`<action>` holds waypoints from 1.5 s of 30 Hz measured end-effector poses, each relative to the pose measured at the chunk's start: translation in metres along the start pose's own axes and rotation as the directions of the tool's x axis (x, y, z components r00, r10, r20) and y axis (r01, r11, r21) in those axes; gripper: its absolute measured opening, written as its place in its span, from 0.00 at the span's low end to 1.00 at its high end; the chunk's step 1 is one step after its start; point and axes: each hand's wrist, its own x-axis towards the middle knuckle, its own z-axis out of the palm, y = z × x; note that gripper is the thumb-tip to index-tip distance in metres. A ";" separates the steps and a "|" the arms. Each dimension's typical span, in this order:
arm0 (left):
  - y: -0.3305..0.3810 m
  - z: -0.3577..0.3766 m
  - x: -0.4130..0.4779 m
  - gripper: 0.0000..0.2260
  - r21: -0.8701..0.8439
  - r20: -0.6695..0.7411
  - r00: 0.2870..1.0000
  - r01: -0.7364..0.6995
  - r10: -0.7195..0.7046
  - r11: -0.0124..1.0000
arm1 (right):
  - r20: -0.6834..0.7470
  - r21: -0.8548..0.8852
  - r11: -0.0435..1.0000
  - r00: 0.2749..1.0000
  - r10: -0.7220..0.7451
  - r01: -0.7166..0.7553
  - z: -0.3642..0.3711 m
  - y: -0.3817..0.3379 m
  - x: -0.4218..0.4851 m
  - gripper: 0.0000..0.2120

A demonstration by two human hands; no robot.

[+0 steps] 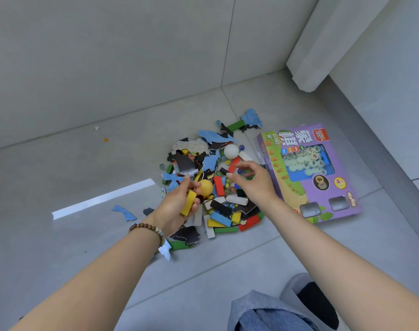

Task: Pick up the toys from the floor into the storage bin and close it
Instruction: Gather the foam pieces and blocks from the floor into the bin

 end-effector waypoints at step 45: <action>0.006 0.002 -0.008 0.16 -0.244 0.122 0.991 0.092 -0.064 0.965 | 0.271 0.606 0.656 0.892 0.362 -0.450 0.000 -0.036 -0.014 0.13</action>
